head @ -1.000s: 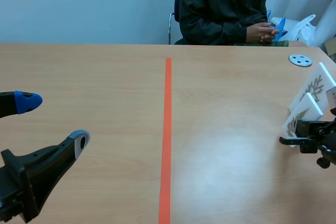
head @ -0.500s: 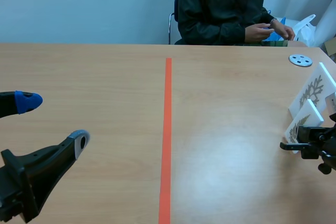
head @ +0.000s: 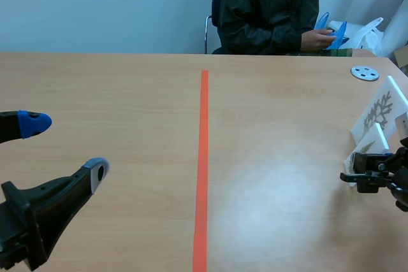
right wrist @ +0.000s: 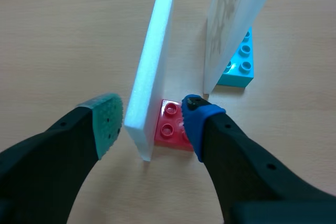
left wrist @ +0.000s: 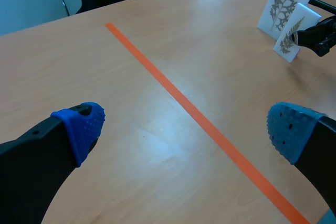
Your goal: Sort the leaf by its shape. The table is split by an orange tape line. A compound leaf with several leaflets goes to the left side, a simple leaf with one blade goes to the right side. Return to the home posture when a red brick is placed on the table.
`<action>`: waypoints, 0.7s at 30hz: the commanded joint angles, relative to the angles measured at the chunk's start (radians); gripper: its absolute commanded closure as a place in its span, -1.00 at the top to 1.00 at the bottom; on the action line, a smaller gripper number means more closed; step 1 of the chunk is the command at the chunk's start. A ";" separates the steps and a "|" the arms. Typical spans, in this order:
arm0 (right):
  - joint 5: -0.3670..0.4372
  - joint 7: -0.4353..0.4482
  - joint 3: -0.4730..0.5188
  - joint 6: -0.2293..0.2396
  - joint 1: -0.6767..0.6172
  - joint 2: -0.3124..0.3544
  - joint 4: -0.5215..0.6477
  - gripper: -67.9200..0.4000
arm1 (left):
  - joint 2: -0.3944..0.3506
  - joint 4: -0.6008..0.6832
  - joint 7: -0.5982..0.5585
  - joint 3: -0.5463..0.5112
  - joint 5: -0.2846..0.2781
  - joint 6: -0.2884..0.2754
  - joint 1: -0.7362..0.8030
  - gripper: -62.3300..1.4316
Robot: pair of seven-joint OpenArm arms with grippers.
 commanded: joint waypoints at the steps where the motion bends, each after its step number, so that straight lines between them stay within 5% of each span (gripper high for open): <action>1: 0.006 0.021 0.002 0.000 0.014 0.008 0.027 -0.11 | 0.002 0.015 -0.018 0.006 -0.006 0.002 -0.003 1.00; 18: 0.027 0.004 0.004 0.008 -0.053 0.008 0.273 1.00 | 0.002 0.015 -0.018 0.006 -0.006 0.002 -0.003 1.00; 21: 0.049 -0.016 0.004 0.021 -0.072 0.008 0.336 1.00 | 0.002 0.015 -0.018 0.006 -0.006 0.002 -0.003 1.00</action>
